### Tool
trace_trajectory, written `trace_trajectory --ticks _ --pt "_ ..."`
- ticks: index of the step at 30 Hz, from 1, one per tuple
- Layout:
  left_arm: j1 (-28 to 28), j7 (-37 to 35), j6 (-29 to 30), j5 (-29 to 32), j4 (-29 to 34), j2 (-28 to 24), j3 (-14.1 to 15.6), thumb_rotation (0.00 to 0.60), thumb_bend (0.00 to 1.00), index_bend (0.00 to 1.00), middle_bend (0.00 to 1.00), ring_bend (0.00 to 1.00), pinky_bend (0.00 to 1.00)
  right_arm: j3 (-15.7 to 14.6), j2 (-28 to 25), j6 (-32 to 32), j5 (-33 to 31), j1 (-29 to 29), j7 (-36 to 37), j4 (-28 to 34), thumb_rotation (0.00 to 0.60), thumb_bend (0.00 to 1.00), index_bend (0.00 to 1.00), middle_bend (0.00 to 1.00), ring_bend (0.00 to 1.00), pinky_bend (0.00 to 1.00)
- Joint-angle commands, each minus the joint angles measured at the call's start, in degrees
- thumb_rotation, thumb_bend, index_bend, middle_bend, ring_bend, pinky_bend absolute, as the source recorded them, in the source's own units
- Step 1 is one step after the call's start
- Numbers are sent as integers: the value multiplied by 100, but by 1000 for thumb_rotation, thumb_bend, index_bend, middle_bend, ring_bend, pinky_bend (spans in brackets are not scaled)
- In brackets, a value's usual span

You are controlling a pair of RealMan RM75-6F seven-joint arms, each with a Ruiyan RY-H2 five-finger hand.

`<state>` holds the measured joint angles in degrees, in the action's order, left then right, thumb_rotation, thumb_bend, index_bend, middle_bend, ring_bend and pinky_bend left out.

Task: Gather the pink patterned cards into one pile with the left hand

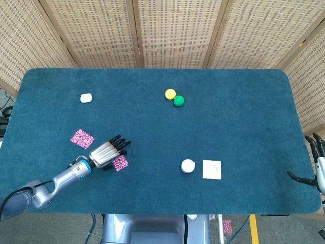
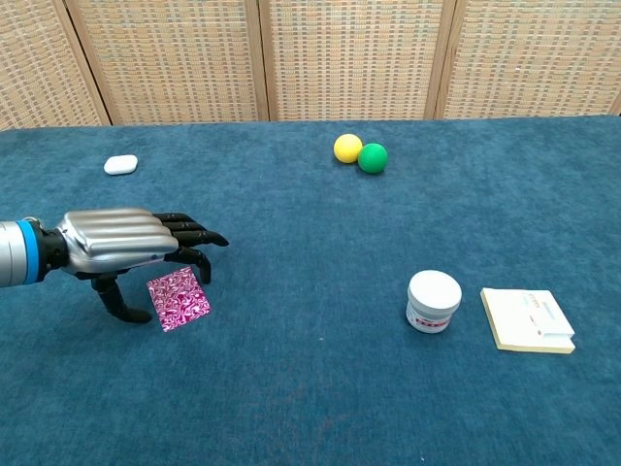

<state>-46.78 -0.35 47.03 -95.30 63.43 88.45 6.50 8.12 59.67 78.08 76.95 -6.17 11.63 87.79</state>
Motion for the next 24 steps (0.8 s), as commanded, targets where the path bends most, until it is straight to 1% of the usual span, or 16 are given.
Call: trace_trajectory --ticks 1,4,7,8,17,24 --pt "-6 48 -36 47 22 23 -20 600 251 308 0 0 0 1 -1 0 0 0 6 1 600 0 0 0 0 0" --pt "1 116 -41 95 32 40 -44 600 258 402 0 0 0 4 -2 4 -3 3 19 -5 600 0 0 0 0 0" --pt "25 143 -24 147 49 48 -63 600 263 560 0 0 0 7 -8 0 -4 3 42 -11 600 0 0 0 0 0" --pt "34 151 -12 161 48 50 -69 600 264 596 0 0 0 7 -9 -2 -5 3 48 -11 600 0 0 0 0 0" --pt "100 174 69 269 6 41 -120 600 275 720 0 0 0 -4 -3 5 17 3 16 -1 600 0 0 0 0 0" --pt "110 178 107 331 -42 40 -175 600 283 726 0 0 0 -2 -3 0 8 1 11 1 600 0 0 0 0 0"
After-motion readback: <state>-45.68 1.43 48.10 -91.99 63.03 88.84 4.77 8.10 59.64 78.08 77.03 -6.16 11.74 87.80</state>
